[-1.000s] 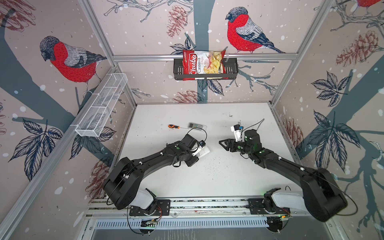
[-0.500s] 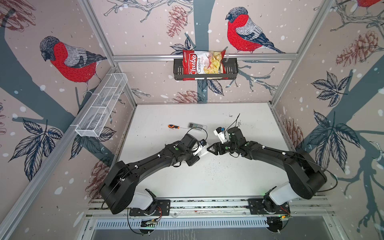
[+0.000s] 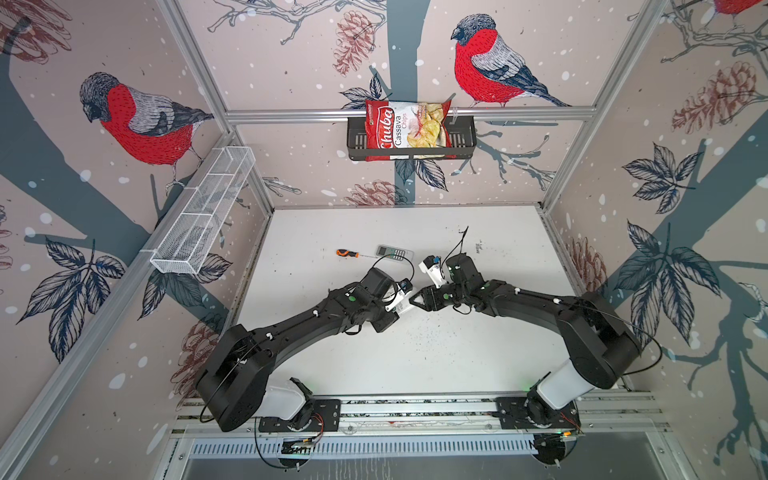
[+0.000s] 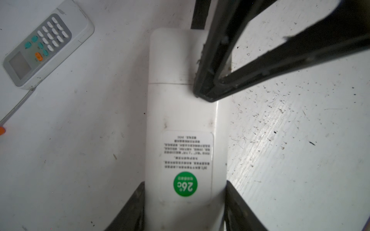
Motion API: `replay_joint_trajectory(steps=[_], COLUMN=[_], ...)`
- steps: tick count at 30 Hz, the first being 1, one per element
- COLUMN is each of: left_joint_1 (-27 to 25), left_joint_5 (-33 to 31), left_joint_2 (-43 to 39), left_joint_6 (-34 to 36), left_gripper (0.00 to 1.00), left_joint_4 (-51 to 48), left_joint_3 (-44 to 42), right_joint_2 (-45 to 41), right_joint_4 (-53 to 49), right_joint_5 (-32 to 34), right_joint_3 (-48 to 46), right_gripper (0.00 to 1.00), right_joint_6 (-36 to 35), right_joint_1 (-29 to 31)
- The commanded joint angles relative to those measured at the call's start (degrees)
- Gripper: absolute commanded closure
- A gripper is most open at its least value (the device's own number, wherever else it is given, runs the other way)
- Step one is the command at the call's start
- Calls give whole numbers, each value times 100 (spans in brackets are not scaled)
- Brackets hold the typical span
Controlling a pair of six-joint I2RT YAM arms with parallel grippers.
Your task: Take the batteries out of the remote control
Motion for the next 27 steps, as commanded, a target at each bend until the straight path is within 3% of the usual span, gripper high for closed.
replay_joint_trajectory(steps=[1, 11, 19, 27], left_joint_1=[-12, -5, -12, -10], left_joint_5=[54, 54, 53, 36], left_joint_2=[-25, -54, -1, 69], left_joint_6=[36, 12, 7, 4], left_gripper=[57, 57, 57, 57], left_joint_4=[130, 148, 149, 165], left_joint_3=[-10, -37, -39, -36], right_joint_2=[10, -27, -188, -318], right_joint_4=[105, 206, 313, 436], right_joint_5=[165, 189, 302, 190], right_joint_3=[35, -24, -116, -221], right_gripper=[53, 69, 63, 69], right_joint_6=[-16, 25, 107, 124], right_joint_1=[4, 4, -99, -132])
